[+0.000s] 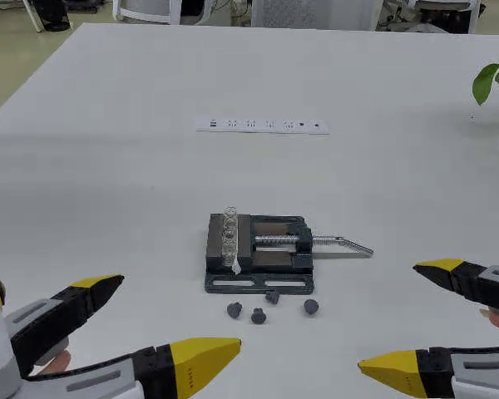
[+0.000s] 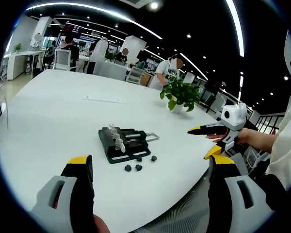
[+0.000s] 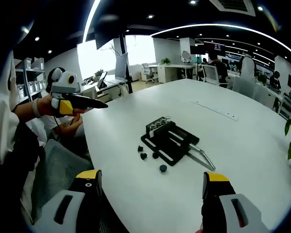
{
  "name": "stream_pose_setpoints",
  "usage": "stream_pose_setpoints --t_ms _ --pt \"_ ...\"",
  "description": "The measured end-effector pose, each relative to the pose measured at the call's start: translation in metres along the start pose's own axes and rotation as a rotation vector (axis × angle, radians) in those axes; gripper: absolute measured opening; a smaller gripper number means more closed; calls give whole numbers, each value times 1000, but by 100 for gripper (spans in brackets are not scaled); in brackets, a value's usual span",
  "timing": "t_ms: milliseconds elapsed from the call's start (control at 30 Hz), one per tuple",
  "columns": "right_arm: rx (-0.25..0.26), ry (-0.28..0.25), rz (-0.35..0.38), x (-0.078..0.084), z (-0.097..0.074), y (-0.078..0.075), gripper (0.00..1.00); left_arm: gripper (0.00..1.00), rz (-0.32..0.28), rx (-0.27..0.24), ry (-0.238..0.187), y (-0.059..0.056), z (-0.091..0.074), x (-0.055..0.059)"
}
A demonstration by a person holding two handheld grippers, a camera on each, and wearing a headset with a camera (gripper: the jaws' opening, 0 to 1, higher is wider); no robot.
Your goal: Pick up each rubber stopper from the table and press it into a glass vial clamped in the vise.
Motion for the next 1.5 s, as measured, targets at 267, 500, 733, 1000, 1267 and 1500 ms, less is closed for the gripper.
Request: stream_pose_setpoints --t_ms 267,500,733,1000,1267,1500 --pt "-3 15 -7 2 1 -6 85 99 12 -20 20 11 -1 1" --pt "-14 34 -18 4 5 -10 83 99 9 -48 32 28 -7 3" --pt "-43 73 -40 2 12 -12 81 99 24 -54 61 39 -7 5" --pt "-97 154 -110 -1 25 -17 71 99 41 -40 72 51 0 6" --pt "-171 268 -187 6 46 -22 58 99 69 -26 50 54 5 6" --pt "-249 362 -293 14 68 -30 49 99 143 -24 66 58 7 9"
Point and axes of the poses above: the centre of the closed fingertips' face, and the gripper's own axes: z roughly forward along the fingers, y roughly to its left, x roughly out of its underside, the point moved 5 cm from there along -z, roughly backward along the fingers, and after that the axes turned 9 degrees about -y, right-handed, at the moved point
